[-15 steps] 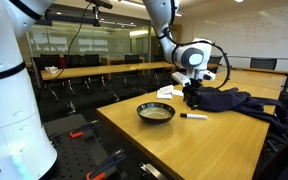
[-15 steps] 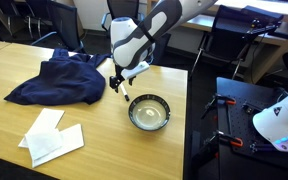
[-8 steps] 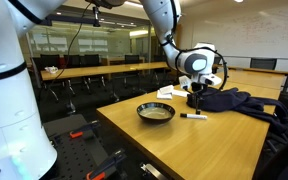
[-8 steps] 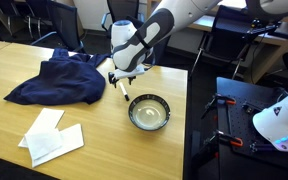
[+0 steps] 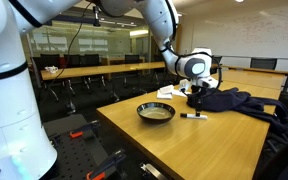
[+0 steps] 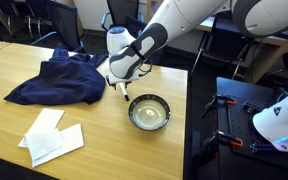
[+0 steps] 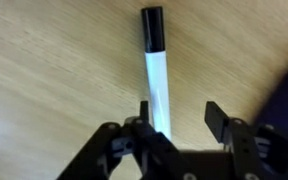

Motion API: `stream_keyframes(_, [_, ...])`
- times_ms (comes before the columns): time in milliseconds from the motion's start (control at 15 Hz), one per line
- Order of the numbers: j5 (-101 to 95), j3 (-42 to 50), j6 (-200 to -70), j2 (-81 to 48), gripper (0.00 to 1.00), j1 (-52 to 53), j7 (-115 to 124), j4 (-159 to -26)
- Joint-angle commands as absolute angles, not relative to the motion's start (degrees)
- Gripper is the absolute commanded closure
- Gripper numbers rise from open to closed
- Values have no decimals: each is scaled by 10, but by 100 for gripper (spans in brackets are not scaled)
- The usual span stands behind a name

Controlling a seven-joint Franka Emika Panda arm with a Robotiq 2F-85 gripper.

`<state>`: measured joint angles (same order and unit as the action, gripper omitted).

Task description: Put the marker in the bowl

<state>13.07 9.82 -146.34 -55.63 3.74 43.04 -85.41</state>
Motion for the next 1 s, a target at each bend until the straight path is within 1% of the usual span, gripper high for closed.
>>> stream_keyframes(0, [116,110,-1448,-575,58,44,427,-824])
stream_keyframes(67, [115,112,-1446,-578,65,44,430,-821])
stream_keyframes(133, [114,113,-1447,-580,70,43,430,-819])
stream_keyframes(200, [113,114,-1446,-582,70,42,430,-817])
stream_keyframes(267, [112,116,-1445,-584,74,41,429,-815])
stream_keyframes(333, [111,117,-1444,-586,93,41,428,-813])
stream_keyframes(400, [110,114,-1444,-588,94,39,421,-811])
stream_keyframes(467, [107,115,-1443,-589,100,40,418,-809])
stream_keyframes(533, [106,112,-1444,-588,95,38,409,-809])
stream_keyframes(933, [100,114,-1434,-532,95,46,367,-859])
